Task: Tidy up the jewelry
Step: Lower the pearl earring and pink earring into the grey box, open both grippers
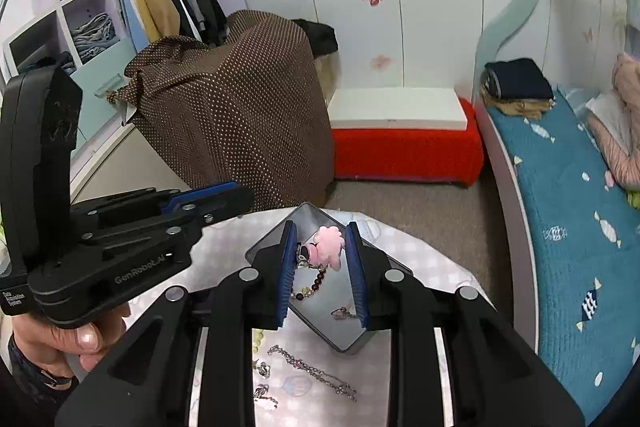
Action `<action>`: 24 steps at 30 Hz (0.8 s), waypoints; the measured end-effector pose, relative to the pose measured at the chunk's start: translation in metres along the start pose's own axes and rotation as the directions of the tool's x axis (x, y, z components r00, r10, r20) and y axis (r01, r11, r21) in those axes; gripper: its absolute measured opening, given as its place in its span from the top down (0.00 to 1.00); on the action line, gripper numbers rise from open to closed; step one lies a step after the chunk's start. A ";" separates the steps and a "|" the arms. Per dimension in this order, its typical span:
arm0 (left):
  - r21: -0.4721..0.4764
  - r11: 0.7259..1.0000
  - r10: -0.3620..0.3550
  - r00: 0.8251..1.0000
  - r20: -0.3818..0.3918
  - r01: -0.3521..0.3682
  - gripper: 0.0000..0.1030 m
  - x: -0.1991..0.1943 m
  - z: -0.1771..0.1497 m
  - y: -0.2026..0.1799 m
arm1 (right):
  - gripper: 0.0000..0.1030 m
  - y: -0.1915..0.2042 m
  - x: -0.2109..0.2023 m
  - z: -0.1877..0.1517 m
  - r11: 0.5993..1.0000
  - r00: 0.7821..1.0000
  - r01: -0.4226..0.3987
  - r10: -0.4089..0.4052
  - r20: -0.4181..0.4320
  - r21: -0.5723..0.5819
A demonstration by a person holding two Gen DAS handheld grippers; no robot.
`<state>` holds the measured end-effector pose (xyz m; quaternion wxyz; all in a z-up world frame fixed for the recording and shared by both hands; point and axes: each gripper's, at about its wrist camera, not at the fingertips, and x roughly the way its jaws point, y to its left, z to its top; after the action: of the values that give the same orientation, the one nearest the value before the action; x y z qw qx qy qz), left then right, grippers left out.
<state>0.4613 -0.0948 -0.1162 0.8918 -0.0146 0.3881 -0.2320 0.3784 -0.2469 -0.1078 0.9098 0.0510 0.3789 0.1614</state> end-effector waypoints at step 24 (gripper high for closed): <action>-0.030 0.992 0.122 0.991 0.052 -0.120 0.09 -0.012 0.002 0.013 | 0.08 -0.023 0.010 -0.004 0.994 1.000 0.030 -0.030 -0.007 0.101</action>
<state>0.4604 -0.0784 -0.1092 0.9141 -0.0094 0.3671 -0.1718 0.3884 -0.2653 -0.1219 0.9073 0.0910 0.3898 0.1284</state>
